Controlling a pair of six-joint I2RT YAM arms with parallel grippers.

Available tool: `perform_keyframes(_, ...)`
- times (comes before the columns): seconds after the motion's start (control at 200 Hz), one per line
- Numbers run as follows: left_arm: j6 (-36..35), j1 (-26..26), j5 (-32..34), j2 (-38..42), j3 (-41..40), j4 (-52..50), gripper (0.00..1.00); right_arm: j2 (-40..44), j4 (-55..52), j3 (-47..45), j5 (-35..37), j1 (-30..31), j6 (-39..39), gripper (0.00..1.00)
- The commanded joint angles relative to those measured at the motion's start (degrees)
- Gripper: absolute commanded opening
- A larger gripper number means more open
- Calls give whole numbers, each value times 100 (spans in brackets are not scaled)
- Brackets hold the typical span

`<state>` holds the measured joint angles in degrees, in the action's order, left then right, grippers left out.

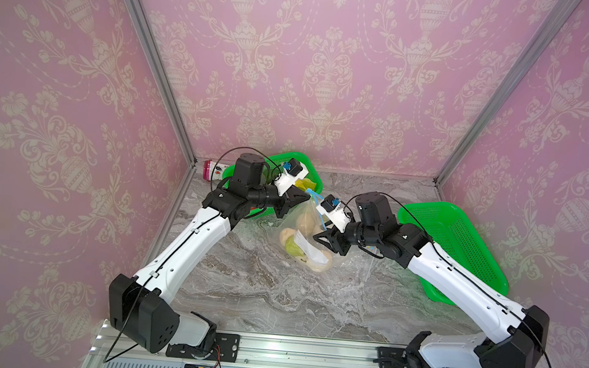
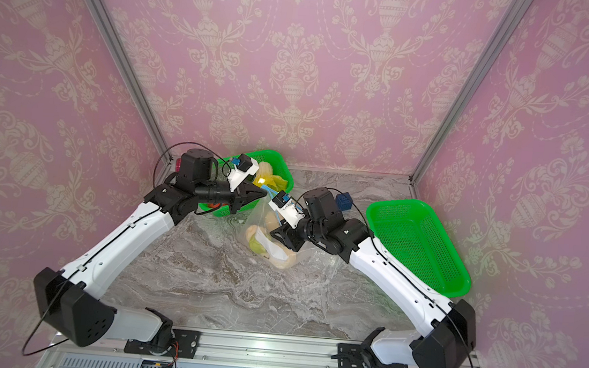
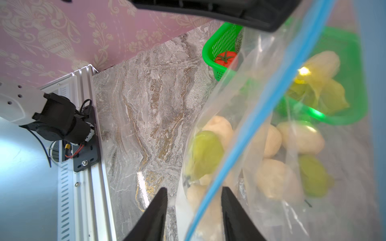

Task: Open the zip-top bag and take out the pear
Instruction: Open the zipper of the food storage bag at the center of the board.

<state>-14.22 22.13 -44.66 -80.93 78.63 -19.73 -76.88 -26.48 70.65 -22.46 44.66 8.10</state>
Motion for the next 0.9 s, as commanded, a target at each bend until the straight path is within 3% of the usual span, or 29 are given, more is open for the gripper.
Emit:
perform_keyframes(0.0, 190, 193, 29, -355, 434, 393, 0, 139, 503, -272, 181, -99, -338, 24)
perform_keyframes(0.05, 197, 299, 99, -601, 629, 414, 0, 249, 700, -423, 126, -281, -474, 15)
perform_keyframes(0.22, 484, 612, 409, -1860, 1688, 358, 2, 843, 1836, -1464, -525, -1417, -1352, 15)
perform_keyframes(0.265, 664, 681, 494, -2276, 2047, 309, 14, 998, 2028, -1789, -526, -1665, -1578, 15)
perform_keyframes(0.34, 904, 754, 521, -2875, 2652, 151, 44, 1192, 2109, -2117, -337, -1966, -1819, 15)
perform_keyframes(0.485, 1085, 794, 921, -3498, 3489, -295, 60, 1589, 2211, -2809, -187, -2392, -2227, 15)
perform_keyframes(0.645, 1164, 758, 1336, -3052, 3251, -599, 64, 1821, 2541, -3479, -352, -2654, -2536, 15)
perform_keyframes(0.896, 2272, 740, 2623, -1401, 1550, -1221, 69, 1692, 3082, -3859, -678, -2744, -2710, 14)
